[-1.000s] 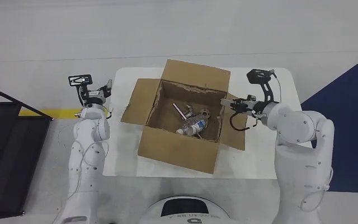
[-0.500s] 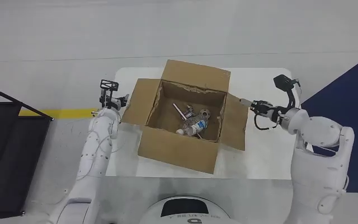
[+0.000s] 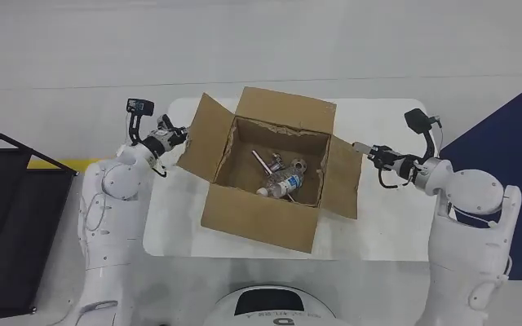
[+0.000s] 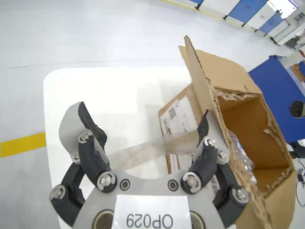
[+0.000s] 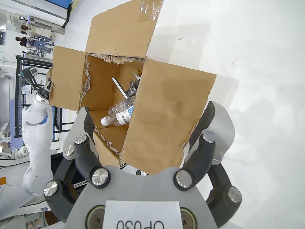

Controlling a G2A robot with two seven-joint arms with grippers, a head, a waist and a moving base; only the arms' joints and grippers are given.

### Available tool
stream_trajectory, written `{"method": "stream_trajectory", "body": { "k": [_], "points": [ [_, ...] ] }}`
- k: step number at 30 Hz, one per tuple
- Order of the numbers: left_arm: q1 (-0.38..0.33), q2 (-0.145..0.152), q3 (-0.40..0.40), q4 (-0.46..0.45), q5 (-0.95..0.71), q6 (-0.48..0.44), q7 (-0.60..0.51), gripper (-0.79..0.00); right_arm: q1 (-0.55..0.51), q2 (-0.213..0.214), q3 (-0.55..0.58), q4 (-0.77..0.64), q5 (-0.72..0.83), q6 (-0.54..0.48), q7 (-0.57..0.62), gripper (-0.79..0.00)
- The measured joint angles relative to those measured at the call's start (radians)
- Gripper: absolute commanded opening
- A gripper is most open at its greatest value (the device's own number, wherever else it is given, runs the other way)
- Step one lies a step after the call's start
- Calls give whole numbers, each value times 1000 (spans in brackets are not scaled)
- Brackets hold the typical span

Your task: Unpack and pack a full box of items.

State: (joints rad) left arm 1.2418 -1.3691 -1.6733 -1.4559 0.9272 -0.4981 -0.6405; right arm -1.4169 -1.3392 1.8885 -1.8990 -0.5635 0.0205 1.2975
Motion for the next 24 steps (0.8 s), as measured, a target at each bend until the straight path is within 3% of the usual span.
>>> {"method": "stream_trajectory", "body": {
  "k": [4, 9, 17, 19, 24],
  "points": [
    [5, -4, 96, -31, 92, 44, -2, 0, 0, 0, 0, 0, 0, 0, 0, 0],
    [-15, -10, 202, 26, 223, 128, 66, 0, 0, 0, 0, 0, 0, 0, 0, 0],
    [-39, -2, 236, 90, 303, 135, 121, 0, -3, 0, 2, 11, 10, 1, -6, 0],
    [-42, -1, 239, 93, 302, 135, 123, 0, 1, 2, 23, 69, 72, 1, -4, 0],
    [-47, 0, 256, 97, 284, 146, 133, 0, 82, 28, 118, 369, 339, -67, 127, 0]
  ]
}}
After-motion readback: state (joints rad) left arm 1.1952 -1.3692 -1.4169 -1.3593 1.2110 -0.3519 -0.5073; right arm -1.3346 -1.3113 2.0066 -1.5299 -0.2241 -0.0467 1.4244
